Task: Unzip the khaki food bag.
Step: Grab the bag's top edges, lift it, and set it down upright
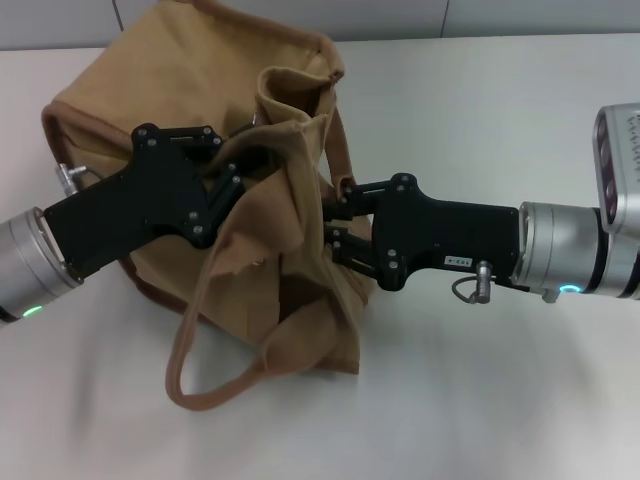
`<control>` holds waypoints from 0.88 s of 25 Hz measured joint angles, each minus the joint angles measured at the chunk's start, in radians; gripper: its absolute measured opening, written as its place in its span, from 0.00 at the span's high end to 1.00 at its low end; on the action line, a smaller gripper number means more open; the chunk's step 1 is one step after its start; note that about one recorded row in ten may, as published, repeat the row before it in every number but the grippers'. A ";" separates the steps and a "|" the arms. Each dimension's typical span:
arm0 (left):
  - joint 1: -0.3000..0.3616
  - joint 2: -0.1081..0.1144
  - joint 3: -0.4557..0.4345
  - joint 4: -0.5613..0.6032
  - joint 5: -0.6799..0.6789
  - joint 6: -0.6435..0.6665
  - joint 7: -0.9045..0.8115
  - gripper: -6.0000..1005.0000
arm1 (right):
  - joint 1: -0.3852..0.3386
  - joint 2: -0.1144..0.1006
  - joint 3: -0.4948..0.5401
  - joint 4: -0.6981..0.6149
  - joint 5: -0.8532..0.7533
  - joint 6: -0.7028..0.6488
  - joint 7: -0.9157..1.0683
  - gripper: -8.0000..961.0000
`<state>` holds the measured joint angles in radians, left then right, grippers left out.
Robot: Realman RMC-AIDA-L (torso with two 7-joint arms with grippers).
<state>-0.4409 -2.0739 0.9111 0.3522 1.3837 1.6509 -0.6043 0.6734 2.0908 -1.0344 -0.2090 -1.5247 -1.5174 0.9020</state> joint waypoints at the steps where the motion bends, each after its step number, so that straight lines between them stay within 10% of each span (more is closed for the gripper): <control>1: 0.000 0.000 0.000 0.000 0.000 0.000 0.000 0.91 | 0.000 0.000 -0.004 0.000 0.000 0.000 0.000 0.63; 22: -0.002 -0.002 0.012 -0.003 -0.001 0.005 0.000 0.91 | 0.017 0.001 -0.021 0.001 0.007 -0.005 0.000 0.86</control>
<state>-0.4425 -2.0756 0.9230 0.3497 1.3832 1.6556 -0.6043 0.6905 2.0923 -1.0556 -0.2082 -1.5178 -1.5225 0.9021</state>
